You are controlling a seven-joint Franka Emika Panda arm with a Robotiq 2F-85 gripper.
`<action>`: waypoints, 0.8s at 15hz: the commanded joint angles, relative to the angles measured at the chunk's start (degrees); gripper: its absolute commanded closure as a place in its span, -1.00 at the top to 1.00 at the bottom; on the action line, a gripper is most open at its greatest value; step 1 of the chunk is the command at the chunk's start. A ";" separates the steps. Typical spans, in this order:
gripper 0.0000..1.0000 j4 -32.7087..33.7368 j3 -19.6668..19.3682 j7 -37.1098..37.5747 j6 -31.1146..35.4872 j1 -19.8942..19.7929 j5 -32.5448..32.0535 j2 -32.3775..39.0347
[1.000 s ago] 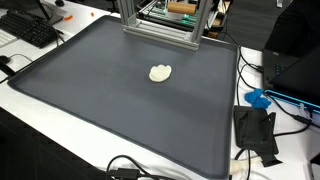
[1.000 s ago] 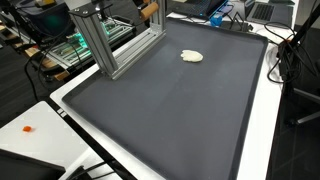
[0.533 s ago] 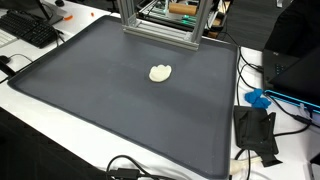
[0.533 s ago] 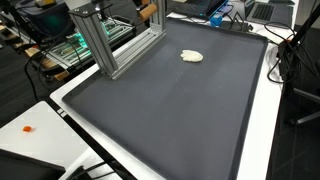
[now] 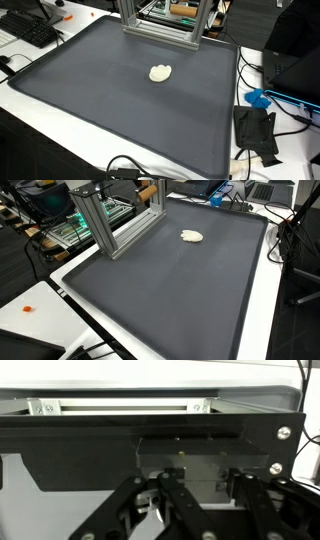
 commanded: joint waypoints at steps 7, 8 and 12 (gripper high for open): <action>1.00 1.02 0.49 -0.09 -1.20 -1.13 -0.03 -1.18; 1.00 2.04 0.29 -0.73 -1.78 -1.13 -0.42 -0.85; 1.00 7.24 0.60 -0.65 -2.67 -2.20 -1.79 1.41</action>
